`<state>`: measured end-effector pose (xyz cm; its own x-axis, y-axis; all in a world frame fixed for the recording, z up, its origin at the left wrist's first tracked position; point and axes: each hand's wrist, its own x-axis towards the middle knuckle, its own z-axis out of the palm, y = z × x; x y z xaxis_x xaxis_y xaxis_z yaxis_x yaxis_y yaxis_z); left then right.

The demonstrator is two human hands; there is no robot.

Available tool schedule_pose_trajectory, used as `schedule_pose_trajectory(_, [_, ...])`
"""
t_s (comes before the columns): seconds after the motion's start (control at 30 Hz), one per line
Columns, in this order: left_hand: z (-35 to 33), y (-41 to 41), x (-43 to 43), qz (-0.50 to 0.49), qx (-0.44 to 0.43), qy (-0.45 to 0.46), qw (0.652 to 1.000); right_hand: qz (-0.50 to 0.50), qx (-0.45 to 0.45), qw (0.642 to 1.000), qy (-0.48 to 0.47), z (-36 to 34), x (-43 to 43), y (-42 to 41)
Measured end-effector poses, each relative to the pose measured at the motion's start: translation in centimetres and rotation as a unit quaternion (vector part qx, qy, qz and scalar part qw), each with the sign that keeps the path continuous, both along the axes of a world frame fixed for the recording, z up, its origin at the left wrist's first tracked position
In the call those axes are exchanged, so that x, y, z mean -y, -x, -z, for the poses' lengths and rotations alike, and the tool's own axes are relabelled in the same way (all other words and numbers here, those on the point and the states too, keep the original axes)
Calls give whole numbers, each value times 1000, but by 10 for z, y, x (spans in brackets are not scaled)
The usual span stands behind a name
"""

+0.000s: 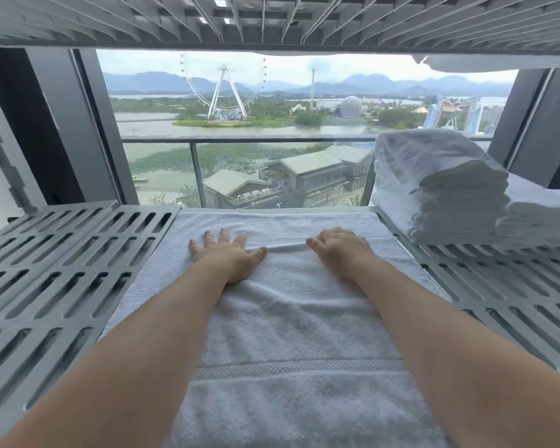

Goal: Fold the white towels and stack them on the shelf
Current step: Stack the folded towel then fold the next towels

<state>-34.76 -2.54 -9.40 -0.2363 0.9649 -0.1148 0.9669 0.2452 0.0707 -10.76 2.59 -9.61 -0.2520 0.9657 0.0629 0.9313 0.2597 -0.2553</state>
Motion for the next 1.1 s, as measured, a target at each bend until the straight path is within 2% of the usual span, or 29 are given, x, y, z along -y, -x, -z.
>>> schedule_pose_trajectory(0.07, [-4,-6,-11,-13,4,-29,999,26,-12,999,-47,-8,-8,3])
schedule_pose_trajectory(0.17, [-10,-6,-31,-5,-29,-140,990,67,-15,991,-115,-14,-30,7])
schedule_pose_trajectory(0.27, [-17,4,-51,-9,-44,-205,978,91,-32,987,-127,-17,-56,12])
schedule_pose_trajectory(0.4, [-22,13,-73,-2,-25,-206,978,108,-16,991,-79,-17,-90,12])
schedule_pose_trajectory(0.53, [-9,21,-96,16,-64,-156,985,111,22,993,-41,-14,-113,11])
schedule_pose_trajectory(0.73, [-11,25,-109,-11,-74,-169,983,93,13,995,-17,-22,-126,8])
schedule_pose_trajectory(0.87, [-25,28,-104,-42,-92,-204,974,79,5,995,-61,-33,-132,9])
schedule_pose_trajectory(1.0, [-44,37,-97,-52,-80,-257,962,74,-68,980,-172,-34,-127,16])
schedule_pose_trajectory(1.1, [-48,41,-81,-31,-95,-291,951,68,-102,975,-187,-28,-119,17])
